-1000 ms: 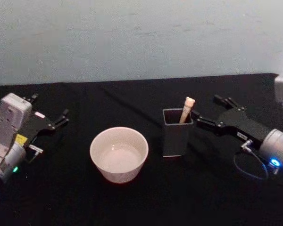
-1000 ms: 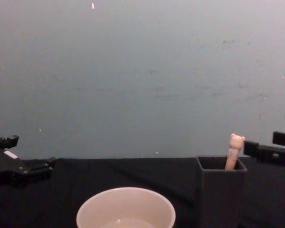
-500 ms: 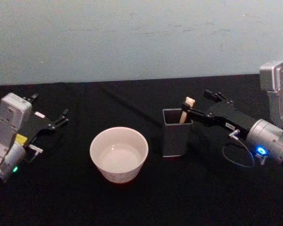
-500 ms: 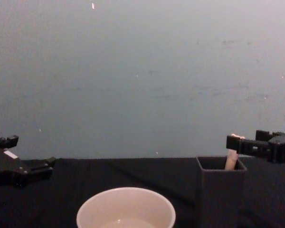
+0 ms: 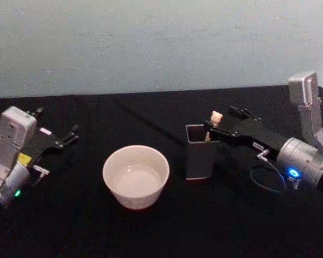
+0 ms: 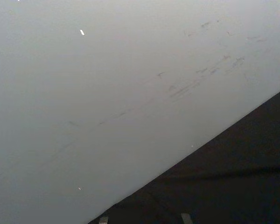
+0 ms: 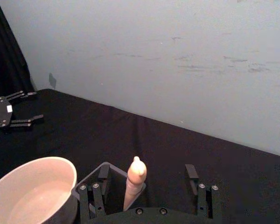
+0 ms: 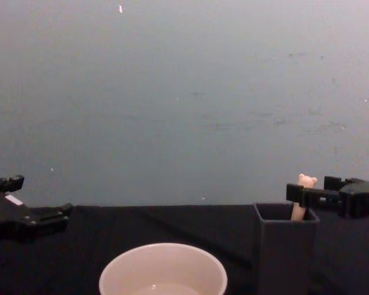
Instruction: Pick up the stirring spoon with one hand, stir inside the cup, then place it back in its original position.
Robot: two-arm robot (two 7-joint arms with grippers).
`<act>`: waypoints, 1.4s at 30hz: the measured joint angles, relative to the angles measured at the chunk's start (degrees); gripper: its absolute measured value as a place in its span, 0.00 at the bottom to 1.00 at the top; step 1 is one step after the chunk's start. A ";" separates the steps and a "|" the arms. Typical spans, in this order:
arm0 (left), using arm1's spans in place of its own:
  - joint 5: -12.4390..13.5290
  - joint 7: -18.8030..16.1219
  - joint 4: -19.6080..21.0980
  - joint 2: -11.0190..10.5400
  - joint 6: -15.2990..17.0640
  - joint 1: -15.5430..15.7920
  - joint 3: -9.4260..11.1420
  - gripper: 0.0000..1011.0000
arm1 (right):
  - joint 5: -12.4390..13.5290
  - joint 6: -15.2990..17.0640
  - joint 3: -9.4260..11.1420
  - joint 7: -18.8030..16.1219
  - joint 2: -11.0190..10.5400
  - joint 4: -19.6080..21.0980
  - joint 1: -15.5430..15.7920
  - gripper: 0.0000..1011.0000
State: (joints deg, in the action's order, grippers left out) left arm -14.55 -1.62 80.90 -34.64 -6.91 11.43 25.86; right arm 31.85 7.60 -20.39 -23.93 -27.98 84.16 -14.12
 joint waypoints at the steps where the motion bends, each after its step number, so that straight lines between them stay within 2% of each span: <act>1: 0.00 0.00 0.00 0.00 0.00 0.00 0.00 0.99 | -0.04 0.00 -0.06 -0.11 0.01 -0.04 -0.05 0.99; 22: 0.00 0.00 0.00 0.00 0.00 0.00 0.00 0.99 | -0.28 -0.06 -0.13 -0.29 -0.06 -0.04 -0.13 0.97; 27: 0.00 0.00 0.00 0.00 0.00 0.00 0.00 0.99 | -0.28 -0.08 -0.11 -0.27 -0.06 -0.02 -0.10 0.89; 30: 0.00 0.00 0.00 0.00 0.00 0.00 0.00 0.99 | -0.27 -0.09 -0.09 -0.25 -0.06 -0.02 -0.09 0.81; 31: 0.00 0.00 0.00 0.00 0.00 0.00 0.00 0.99 | -0.27 -0.09 -0.08 -0.24 -0.06 -0.02 -0.08 0.75; 40: 0.00 0.00 0.00 0.00 0.00 0.00 0.00 0.99 | -0.26 -0.09 -0.07 -0.21 -0.06 -0.02 -0.08 0.50; 42: 0.00 0.00 0.00 0.00 0.00 0.00 0.00 0.99 | -0.25 -0.09 -0.07 -0.21 -0.06 -0.02 -0.07 0.39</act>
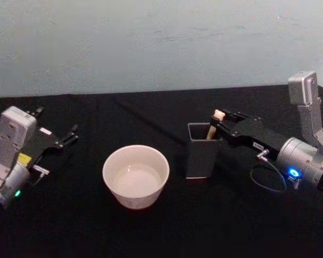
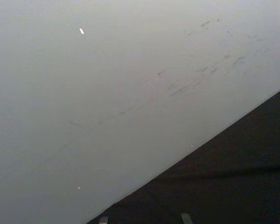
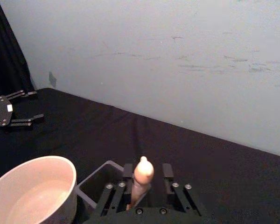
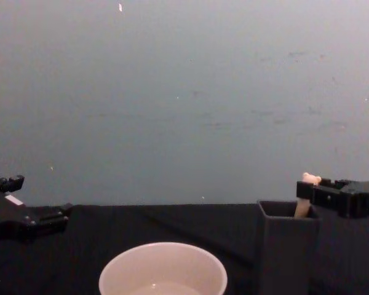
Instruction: Pick up the stirring spoon with one hand, stir inside the cup, then place it back in its original position.
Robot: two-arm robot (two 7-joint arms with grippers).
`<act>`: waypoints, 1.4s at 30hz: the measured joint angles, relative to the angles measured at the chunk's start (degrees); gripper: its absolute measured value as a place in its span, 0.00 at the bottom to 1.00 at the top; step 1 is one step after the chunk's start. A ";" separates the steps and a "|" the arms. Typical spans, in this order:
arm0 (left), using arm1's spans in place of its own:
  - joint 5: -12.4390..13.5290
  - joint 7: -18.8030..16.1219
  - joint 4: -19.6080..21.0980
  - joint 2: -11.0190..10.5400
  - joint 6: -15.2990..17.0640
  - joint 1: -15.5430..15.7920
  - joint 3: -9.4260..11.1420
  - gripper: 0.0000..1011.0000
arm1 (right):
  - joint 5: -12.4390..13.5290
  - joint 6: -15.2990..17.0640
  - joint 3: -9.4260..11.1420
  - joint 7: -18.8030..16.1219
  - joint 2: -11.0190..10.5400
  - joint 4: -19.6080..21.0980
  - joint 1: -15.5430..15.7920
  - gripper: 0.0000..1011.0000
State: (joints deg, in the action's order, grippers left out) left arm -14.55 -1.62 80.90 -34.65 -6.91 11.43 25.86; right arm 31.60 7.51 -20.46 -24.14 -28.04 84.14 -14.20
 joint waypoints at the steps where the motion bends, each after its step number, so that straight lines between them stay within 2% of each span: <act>1: 0.00 0.00 0.00 0.00 0.00 0.00 0.00 0.99 | 0.01 0.00 0.00 0.00 0.00 0.00 0.00 0.39; 4: 0.00 0.00 0.00 0.00 0.00 0.00 0.00 0.99 | 0.02 0.00 0.00 0.00 0.00 0.00 0.00 0.33; 5: 0.00 0.00 0.00 0.00 0.00 0.00 0.00 0.99 | 0.04 0.00 0.00 0.00 0.00 0.00 0.00 0.26; 8: 0.00 0.00 0.00 0.00 0.00 0.00 0.00 0.99 | 0.07 -0.01 0.00 -0.01 0.00 0.01 0.00 0.22; 28: 0.00 0.00 0.00 0.00 0.00 0.00 0.00 0.99 | 0.06 0.00 0.01 -0.01 0.02 0.00 0.00 0.22; 42: 0.00 0.00 0.00 0.00 0.00 0.00 0.00 0.99 | 4.38 0.19 1.81 -1.70 -1.11 3.25 0.85 0.22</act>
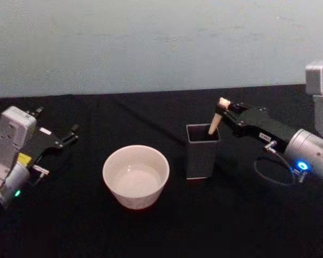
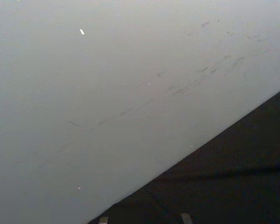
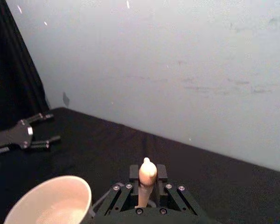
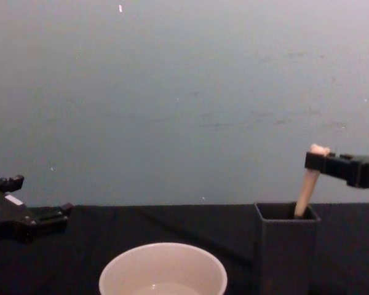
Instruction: Pick up the stirring spoon with one hand, stir inside the cup, then place it back in its original position.
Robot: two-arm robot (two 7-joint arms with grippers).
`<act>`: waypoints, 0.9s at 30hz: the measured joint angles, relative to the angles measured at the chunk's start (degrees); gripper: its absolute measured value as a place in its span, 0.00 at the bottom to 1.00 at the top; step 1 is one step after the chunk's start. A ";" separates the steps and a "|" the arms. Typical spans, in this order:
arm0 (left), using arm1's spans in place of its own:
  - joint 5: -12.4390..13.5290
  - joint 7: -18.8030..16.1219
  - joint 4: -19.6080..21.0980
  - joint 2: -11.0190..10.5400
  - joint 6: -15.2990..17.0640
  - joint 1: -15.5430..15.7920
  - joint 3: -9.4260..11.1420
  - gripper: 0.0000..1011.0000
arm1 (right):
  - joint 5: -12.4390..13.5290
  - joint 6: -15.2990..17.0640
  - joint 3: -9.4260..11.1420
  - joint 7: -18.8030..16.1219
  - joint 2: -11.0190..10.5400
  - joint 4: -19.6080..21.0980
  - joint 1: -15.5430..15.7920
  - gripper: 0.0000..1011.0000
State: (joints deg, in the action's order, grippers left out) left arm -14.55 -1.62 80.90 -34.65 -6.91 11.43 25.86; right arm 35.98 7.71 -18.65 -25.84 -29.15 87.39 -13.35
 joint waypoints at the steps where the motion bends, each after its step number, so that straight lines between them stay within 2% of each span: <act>1: 0.00 0.00 0.00 0.00 0.00 0.00 0.00 0.99 | 0.31 -0.09 0.14 -0.08 -0.10 0.24 0.05 0.22; 10: 0.00 0.00 0.00 0.00 0.00 0.00 0.00 0.99 | 3.60 -1.40 1.58 -0.14 -0.31 2.35 -0.50 0.22; 18: 0.00 0.00 0.00 0.00 0.00 0.00 0.00 0.99 | 6.53 -2.79 2.27 0.42 0.96 3.08 -2.86 0.22; 23: 0.00 0.00 0.00 0.00 0.00 0.00 0.00 0.99 | 7.73 -2.76 1.53 0.65 1.72 3.09 -4.19 0.22; 27: 0.00 0.00 0.00 0.00 0.00 0.00 0.00 0.99 | 8.63 -1.98 -0.25 0.50 2.27 2.92 -5.19 0.22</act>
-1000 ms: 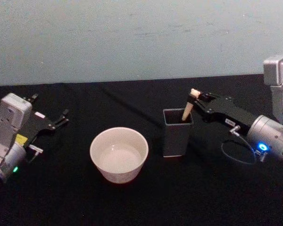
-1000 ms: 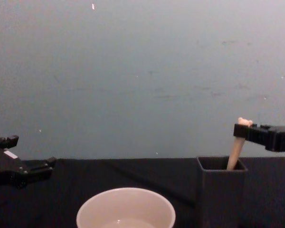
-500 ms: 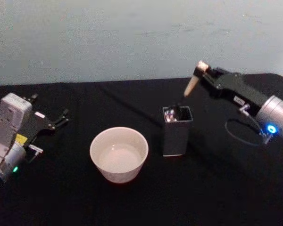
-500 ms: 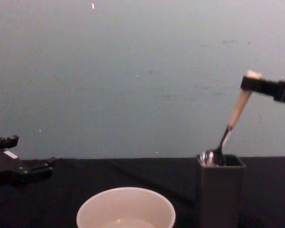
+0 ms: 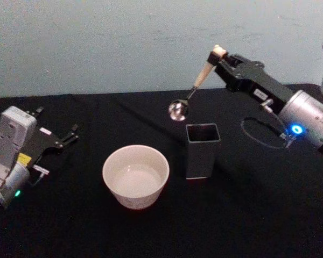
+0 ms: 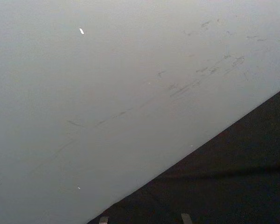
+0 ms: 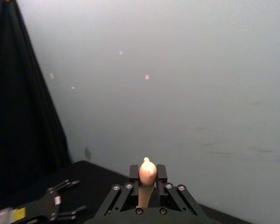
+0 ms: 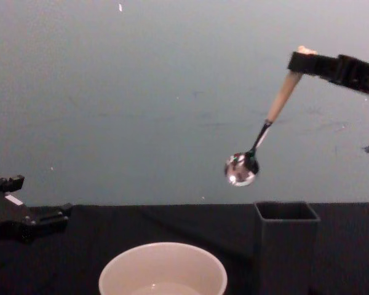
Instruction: Pick up the stirring spoon with one hand, stir inside the cup, then place it back in its original position.
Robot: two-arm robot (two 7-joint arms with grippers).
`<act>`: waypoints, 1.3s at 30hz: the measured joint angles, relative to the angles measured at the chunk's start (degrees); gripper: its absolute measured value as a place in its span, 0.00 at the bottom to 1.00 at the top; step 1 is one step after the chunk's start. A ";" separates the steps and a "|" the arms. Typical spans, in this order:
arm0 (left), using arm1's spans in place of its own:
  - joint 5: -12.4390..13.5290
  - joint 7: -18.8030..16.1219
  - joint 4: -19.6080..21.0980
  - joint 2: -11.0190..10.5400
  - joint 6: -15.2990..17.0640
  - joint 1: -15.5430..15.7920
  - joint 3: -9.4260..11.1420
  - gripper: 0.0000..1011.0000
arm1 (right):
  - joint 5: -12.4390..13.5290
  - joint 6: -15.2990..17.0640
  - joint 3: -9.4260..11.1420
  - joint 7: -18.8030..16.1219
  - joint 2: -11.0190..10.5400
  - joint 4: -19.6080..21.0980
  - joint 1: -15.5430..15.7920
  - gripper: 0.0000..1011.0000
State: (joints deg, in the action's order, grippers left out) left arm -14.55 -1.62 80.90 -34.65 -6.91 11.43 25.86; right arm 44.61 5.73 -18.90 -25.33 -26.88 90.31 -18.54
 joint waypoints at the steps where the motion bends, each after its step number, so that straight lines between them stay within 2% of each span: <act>1: 0.00 0.00 0.00 0.00 0.00 0.00 0.00 0.99 | 0.05 0.06 -0.34 -0.09 0.06 0.00 -0.10 0.22; 6: 0.00 0.00 0.00 0.00 0.00 0.00 0.00 0.99 | -0.13 0.06 -2.84 -0.97 0.17 0.02 -0.48 0.22; 8: 0.00 0.00 0.00 0.00 0.00 0.00 0.00 0.99 | -1.24 -0.43 -4.69 -1.70 0.13 0.03 -0.53 0.22; 11: 0.00 0.00 0.00 0.00 0.00 0.00 0.00 0.99 | -2.36 -1.01 -5.92 -2.12 0.06 -0.01 -0.54 0.22; 12: 0.00 0.00 0.00 0.00 0.00 0.00 0.00 0.99 | -3.23 -1.42 -6.90 -2.53 -0.03 -0.17 -0.52 0.22; 13: 0.00 0.00 0.00 0.00 0.00 0.00 0.00 0.99 | -3.23 -1.42 -6.90 -2.53 -0.03 -0.17 -0.52 0.22; 15: 0.00 0.00 0.00 0.00 0.00 0.00 0.00 0.99 | -5.00 -2.38 -8.44 -3.37 -0.22 -0.54 -0.30 0.22; 19: 0.00 0.00 0.00 0.00 0.00 0.00 0.00 0.99 | -7.83 -4.08 -10.22 -4.34 -0.28 -1.24 0.04 0.22; 25: 0.00 0.00 0.00 0.00 0.00 0.00 0.00 0.99 | -11.66 -6.21 -11.85 -5.54 -0.18 -2.05 0.68 0.22; 29: 0.00 0.00 0.00 0.00 0.00 0.00 0.00 0.99 | -13.19 -6.72 -12.49 -6.35 -0.13 -2.36 1.17 0.22; 39: 0.00 0.00 0.00 0.00 0.00 0.00 0.00 0.99 | -15.42 -6.81 -14.00 -8.44 0.29 -2.29 2.07 0.22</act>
State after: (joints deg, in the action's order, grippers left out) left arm -14.55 -1.62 80.90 -34.65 -6.91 11.43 25.86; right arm 29.20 -1.08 -32.90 -33.78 -26.59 88.02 -16.47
